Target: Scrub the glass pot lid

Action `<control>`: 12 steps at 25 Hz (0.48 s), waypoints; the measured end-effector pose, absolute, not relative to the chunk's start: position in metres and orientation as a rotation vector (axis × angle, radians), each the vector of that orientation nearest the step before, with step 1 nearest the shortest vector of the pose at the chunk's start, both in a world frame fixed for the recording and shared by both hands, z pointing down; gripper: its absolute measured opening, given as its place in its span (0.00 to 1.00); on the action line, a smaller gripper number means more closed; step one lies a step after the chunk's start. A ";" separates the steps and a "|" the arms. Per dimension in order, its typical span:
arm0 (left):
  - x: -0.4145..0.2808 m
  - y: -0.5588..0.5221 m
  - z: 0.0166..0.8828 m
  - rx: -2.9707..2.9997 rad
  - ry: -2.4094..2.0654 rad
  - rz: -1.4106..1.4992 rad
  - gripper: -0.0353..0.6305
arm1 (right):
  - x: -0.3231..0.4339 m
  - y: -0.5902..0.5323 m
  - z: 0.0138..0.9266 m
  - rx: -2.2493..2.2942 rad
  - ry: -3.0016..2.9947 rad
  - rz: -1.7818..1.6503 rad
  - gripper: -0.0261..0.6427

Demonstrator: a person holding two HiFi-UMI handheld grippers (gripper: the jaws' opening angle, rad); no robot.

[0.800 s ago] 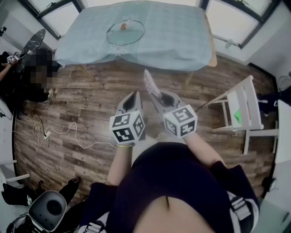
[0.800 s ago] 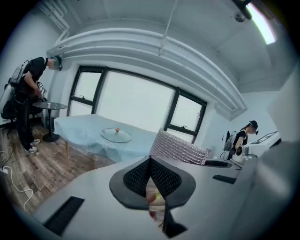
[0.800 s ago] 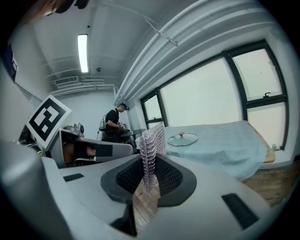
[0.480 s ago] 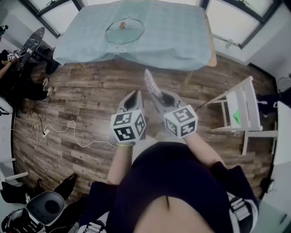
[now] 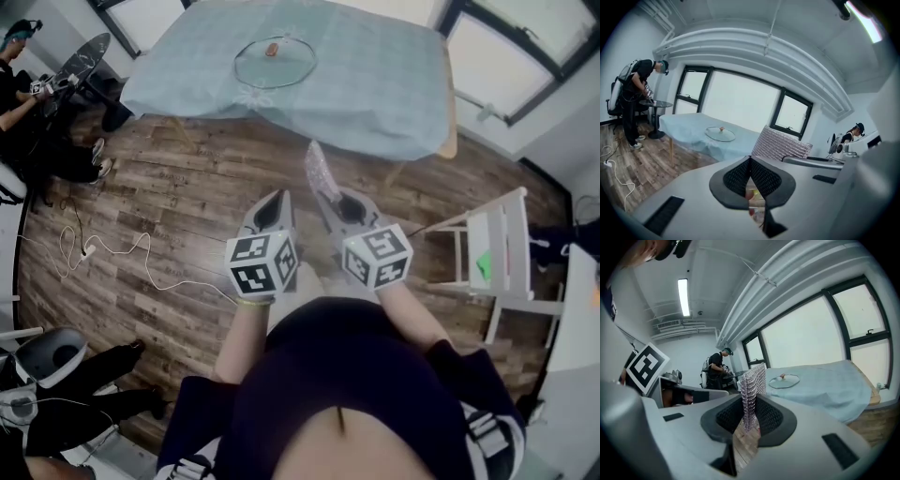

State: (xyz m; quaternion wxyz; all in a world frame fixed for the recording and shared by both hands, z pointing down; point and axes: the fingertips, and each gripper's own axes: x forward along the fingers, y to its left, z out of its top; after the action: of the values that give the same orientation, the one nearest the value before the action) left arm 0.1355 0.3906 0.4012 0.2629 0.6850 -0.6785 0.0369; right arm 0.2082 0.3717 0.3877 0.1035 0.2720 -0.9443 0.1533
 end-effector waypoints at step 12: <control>0.118 0.362 0.410 1.805 -1.862 0.102 0.06 | 0.209 0.353 0.399 0.768 -2.762 0.526 0.16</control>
State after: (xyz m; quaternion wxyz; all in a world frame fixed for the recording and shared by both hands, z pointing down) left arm 0.1177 0.3616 0.4104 0.2699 0.6696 -0.6909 0.0377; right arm 0.2093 0.3526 0.3988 0.1133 0.2617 -0.9415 0.1793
